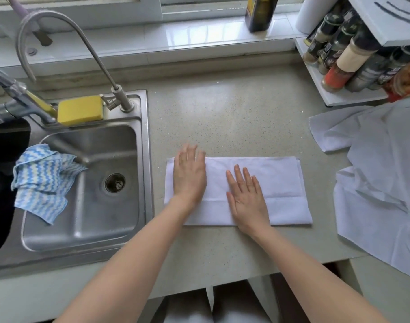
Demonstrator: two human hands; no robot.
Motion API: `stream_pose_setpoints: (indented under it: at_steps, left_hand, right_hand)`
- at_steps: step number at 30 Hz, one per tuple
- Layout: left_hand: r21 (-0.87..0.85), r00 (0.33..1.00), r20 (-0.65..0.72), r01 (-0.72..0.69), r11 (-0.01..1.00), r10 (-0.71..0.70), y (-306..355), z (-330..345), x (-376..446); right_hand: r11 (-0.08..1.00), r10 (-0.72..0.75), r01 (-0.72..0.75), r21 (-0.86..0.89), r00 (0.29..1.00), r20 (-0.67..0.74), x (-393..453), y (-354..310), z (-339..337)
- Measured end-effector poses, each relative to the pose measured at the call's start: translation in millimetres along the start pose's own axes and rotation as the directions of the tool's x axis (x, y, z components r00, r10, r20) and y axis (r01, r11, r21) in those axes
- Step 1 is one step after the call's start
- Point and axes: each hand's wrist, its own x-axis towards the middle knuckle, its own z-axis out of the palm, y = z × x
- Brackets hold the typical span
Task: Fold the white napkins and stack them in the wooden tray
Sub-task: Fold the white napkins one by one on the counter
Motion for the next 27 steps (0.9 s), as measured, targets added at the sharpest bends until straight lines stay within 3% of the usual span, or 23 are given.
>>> stream_pose_setpoints:
  at_steps: [2,5,13,23,25,27]
  left_hand:
    - [-0.062,0.997,0.039,-0.061,0.996,0.064,8.5,15.8,-32.8]
    - [-0.018,0.987,0.133,-0.087,0.996,0.089,4.1,37.1,-63.0]
    - [0.063,0.989,0.137,-0.071,0.996,0.062,0.4,45.1,-65.8]
    - [0.136,0.967,0.249,-0.089,0.987,0.053,12.2,24.5,-57.9]
    - [0.178,0.97,0.238,-0.091,0.98,0.047,22.1,12.8,-46.5]
    - [0.131,0.959,0.249,-0.173,0.976,0.136,32.2,1.7,-30.8]
  right_hand:
    - [1.0,0.011,-0.011,-0.018,1.0,-0.016,0.5,-0.4,1.1]
    - [1.0,0.01,-0.01,-0.028,1.0,-0.021,-0.8,-1.6,2.0]
    - [1.0,-0.018,0.019,0.019,0.999,-0.045,-2.9,11.6,3.4]
    - [0.951,0.305,-0.302,0.058,0.951,-0.041,-46.9,96.9,-13.2]
    - [0.929,0.349,-0.341,0.145,0.937,-0.029,-46.7,99.5,-20.9]
    - [0.86,0.451,-0.415,0.297,0.89,-0.065,-44.8,94.6,-30.8]
